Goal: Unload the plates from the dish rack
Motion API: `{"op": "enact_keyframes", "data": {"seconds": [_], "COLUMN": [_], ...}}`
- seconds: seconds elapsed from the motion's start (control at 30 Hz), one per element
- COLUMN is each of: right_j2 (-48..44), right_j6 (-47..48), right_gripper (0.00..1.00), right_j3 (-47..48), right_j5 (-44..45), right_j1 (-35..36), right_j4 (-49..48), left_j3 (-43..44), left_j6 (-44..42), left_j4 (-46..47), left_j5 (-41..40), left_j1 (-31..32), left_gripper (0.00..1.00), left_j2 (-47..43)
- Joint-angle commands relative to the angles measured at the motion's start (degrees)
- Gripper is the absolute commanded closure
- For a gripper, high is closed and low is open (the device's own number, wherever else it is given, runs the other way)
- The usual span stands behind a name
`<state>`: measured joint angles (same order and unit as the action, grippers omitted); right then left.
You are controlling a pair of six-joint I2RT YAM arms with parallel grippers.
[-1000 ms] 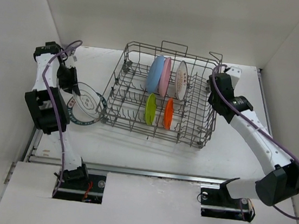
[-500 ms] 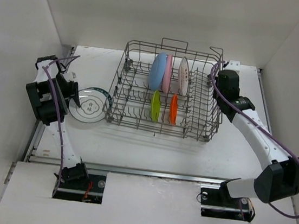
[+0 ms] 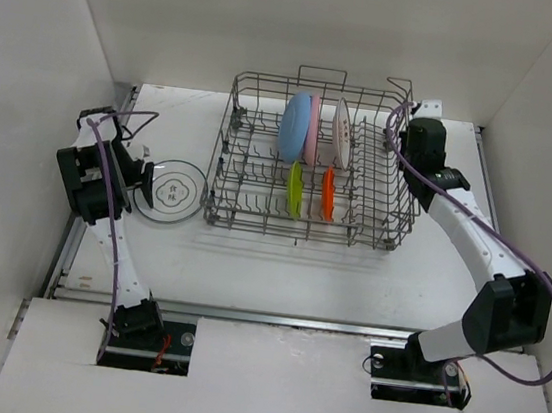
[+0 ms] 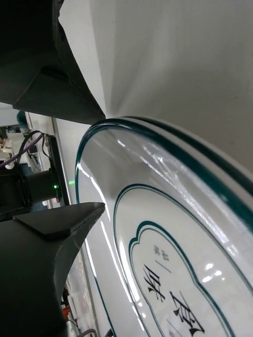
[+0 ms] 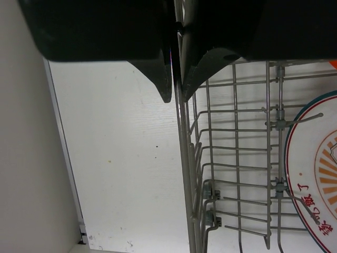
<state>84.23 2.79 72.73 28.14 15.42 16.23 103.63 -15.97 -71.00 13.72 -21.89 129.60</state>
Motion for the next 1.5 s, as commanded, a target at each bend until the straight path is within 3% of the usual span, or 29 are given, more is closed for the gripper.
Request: {"op": "enact_keyframes", "data": {"seconds": [0.0, 0.03, 0.07, 0.1, 0.2, 0.3, 0.37, 0.4, 0.5, 0.63, 0.83, 1.0, 1.33, 1.47], "right_j2": [-0.03, -0.03, -0.03, -0.03, -0.55, -1.26, -3.44, -4.06, -5.91, -4.60, 5.41, 14.73, 21.41, 25.37], "right_j6": [3.28, 3.28, 3.28, 3.28, 1.96, -1.55, -2.26, -3.04, -3.75, -6.55, -8.85, -8.85, -8.85, -8.85], "right_gripper": [0.94, 0.83, 0.48, 0.33, 0.08, 0.00, 0.00, 0.00, 0.02, 0.10, 0.22, 0.27, 0.35, 0.48], "right_j3": [5.22, 6.10, 6.89, 8.38, 12.15, 15.06, 16.39, 16.39, 16.39, 16.39, 21.48, 27.10, 26.59, 28.95], "right_j5": [4.73, 4.73, 3.86, 3.24, 3.24, 0.88, -4.65, -6.59, -12.57, -19.17, -23.83, -22.96, -21.11, -20.50], "right_j1": [-0.74, -0.74, -0.74, -0.74, -0.74, -0.74, -0.74, -0.13, 1.97, 3.83, 4.44, 7.43, 9.45, 9.45], "right_j4": [-6.65, -5.43, -4.11, -4.10, -1.57, 2.30, 3.63, 3.63, 4.95, 5.66, 5.66, 7.58, 5.57, 7.76], "left_j3": [2.62, 2.63, 3.50, 4.03, 4.64, 6.40, 7.20, 7.89, 9.47, 9.48, 2.02, -0.43, -4.14, -6.86], "left_j6": [-0.64, -0.64, -0.12, -0.12, 1.28, 1.82, 2.34, 2.87, 3.40, 4.62, 12.09, 8.95, 6.30, 7.79], "left_j4": [-3.52, -3.53, -4.05, -4.06, -4.67, -5.72, -5.73, -5.73, -4.94, 1.29, 21.42, 20.90, 15.19, 15.89], "left_j5": [0.96, 2.01, 3.58, 4.30, 6.40, 7.46, 8.16, 8.17, 6.51, -3.75, -11.68, -3.28, -3.87, -3.35], "left_j1": [0.00, 0.00, 0.00, 0.00, 0.00, 0.00, 0.00, 0.53, 1.58, 5.53, 6.07, 6.07, 6.07, 6.07], "left_gripper": [0.41, 0.41, 0.40, 0.37, 0.32, 0.25, 0.17, 0.01, 0.00, 0.00, 0.00, 0.00, 0.00, 0.00], "left_j2": [-6.02, -7.42, -8.04, -8.66, -10.41, -11.73, -13.57, -14.37, -18.05, -26.75, -39.93, -42.06, -42.76, -43.82]}}
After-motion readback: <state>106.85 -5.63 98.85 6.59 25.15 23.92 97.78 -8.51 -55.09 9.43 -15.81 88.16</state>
